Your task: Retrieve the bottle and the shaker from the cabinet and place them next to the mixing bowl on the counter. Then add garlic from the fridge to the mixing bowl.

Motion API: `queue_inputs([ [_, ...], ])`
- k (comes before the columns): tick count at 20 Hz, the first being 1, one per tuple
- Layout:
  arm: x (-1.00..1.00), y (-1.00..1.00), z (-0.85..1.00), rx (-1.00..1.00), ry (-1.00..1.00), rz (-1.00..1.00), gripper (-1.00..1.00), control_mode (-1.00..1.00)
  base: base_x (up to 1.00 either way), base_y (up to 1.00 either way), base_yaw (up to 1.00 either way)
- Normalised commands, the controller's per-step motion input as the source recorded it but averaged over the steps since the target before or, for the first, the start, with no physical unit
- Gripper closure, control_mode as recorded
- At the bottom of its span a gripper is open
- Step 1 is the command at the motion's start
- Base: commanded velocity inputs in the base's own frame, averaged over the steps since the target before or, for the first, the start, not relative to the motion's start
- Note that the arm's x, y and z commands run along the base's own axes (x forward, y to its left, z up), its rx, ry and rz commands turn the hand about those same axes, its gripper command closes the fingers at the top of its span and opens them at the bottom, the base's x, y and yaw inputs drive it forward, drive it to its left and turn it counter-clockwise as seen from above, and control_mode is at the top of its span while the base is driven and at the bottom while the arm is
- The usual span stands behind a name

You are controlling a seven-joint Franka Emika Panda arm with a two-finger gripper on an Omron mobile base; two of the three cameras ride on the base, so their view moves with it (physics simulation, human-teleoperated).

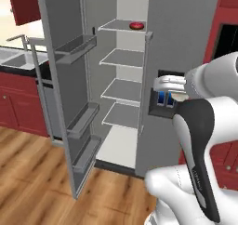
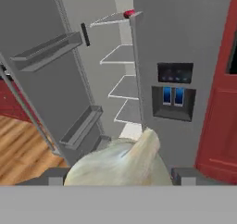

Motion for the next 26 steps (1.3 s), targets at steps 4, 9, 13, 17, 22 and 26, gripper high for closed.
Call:
queue_inputs([
  [4,0.0,0.0,0.0,0.0,0.0,0.0,1.0,1.0,-0.01,0.7,0.65],
  [9,0.0,0.0,0.0,0.0,0.0,0.0,1.0,1.0,0.0,0.97,0.55],
  [13,0.0,0.0,0.0,0.0,0.0,0.0,1.0,1.0,0.03,1.0,0.48],
  [17,0.0,0.0,0.0,0.0,0.0,0.0,1.0,1.0,0.68,0.77,0.33],
  [22,0.0,0.0,0.0,0.0,0.0,0.0,1.0,1.0,1.0,0.25,0.07],
  [26,0.0,0.0,0.0,0.0,0.0,0.0,1.0,1.0,1.0,0.2,-0.03],
])
